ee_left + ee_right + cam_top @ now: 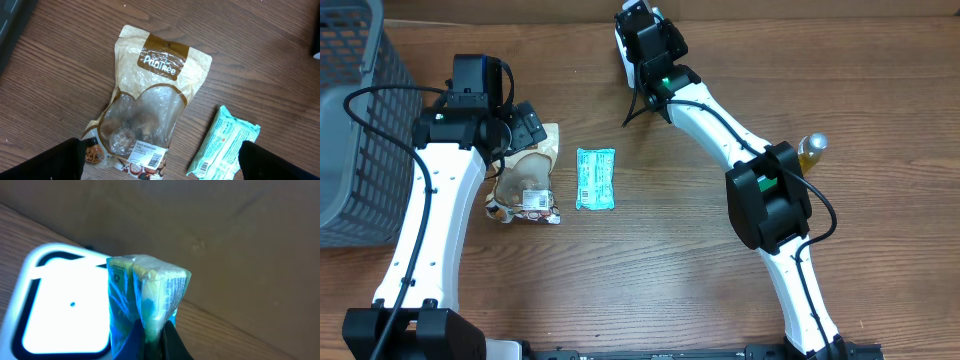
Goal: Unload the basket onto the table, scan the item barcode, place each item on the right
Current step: 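Move the tissue pack down to table right and release it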
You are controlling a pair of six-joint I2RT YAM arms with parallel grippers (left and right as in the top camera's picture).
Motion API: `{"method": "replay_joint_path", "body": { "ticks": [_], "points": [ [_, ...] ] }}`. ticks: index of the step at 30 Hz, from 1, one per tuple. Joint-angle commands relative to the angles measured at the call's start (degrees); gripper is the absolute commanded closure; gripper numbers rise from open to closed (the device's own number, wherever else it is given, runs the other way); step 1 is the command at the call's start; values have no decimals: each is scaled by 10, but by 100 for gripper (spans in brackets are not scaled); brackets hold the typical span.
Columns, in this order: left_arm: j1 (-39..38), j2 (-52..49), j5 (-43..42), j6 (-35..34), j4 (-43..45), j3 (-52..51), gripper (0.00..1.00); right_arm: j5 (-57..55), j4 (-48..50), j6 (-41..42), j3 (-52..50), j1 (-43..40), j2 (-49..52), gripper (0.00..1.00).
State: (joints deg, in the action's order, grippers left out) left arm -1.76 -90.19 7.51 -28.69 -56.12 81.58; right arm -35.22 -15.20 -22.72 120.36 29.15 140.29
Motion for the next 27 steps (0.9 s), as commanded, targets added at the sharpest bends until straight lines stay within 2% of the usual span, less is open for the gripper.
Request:
{"method": "replay_joint_path", "body": {
  "ticks": [1,4,7,12,17,21,27],
  "points": [
    [2,-2,-1,4,0,5,0,-37,-28,4,1,8,-71,96],
    [2,-2,-1,4,0,5,1,-37,-115,62,1,13,-131,96],
    [2,-2,-1,4,0,5,0,-21,-240,155,1,14,-188,96],
    [2,-2,-1,4,0,5,1,132,-473,282,1,-9,-242,96],
    [2,-2,-1,4,0,5,0,289,-635,322,-23,-43,-238,96],
    [2,-2,-1,4,0,5,0,315,-668,344,-90,-61,-237,96],
    [2,-2,-1,4,0,5,0,315,-615,350,-209,-65,-237,96]
  ]
}}
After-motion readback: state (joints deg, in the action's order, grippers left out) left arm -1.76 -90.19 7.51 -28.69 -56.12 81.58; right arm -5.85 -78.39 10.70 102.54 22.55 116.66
